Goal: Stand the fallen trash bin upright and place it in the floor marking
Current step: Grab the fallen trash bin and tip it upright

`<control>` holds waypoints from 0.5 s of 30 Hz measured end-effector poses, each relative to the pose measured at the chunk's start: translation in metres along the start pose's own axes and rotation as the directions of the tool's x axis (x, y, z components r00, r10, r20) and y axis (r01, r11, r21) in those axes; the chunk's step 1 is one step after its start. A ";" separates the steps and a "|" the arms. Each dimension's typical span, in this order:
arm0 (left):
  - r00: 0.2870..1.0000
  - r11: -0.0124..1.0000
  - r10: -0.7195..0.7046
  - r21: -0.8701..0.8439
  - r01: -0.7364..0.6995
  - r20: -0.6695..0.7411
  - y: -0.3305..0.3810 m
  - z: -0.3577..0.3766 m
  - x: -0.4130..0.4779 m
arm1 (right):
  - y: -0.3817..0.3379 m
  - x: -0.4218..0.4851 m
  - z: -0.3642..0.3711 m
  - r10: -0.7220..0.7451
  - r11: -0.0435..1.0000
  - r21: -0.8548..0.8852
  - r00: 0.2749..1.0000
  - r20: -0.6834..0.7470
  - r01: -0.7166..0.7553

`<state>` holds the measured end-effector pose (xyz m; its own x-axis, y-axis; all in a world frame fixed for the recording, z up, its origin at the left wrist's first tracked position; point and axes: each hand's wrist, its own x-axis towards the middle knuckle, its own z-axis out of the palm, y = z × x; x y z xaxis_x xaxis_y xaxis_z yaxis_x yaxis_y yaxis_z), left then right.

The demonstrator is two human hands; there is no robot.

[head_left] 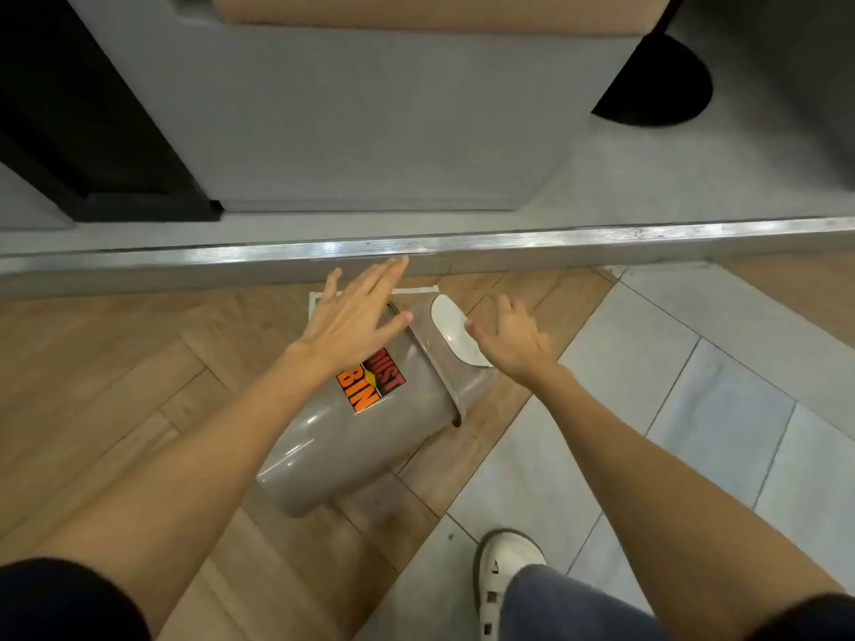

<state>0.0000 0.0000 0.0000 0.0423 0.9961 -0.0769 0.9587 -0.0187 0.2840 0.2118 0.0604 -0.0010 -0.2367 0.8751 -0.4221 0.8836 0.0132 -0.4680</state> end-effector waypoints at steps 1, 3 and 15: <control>1.000 1.000 -0.021 -0.016 0.021 0.000 -0.003 0.009 0.000 | 0.005 0.001 0.011 0.030 0.996 0.080 0.999 -0.017 -0.029; 0.998 0.998 -0.057 -0.034 0.058 0.007 -0.013 0.025 0.002 | 0.015 0.003 0.032 0.102 0.965 0.248 0.994 -0.043 -0.088; 0.937 0.916 -0.264 -0.244 0.318 0.230 -0.030 0.063 -0.012 | 0.042 -0.028 0.107 0.464 0.213 0.880 0.837 0.292 -0.425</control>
<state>-0.0117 -0.0163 -0.0682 -0.1487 0.9185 -0.3664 0.8232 0.3203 0.4688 0.2119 -0.0159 -0.0919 0.0941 0.5971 -0.7967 -0.0670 -0.7946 -0.6034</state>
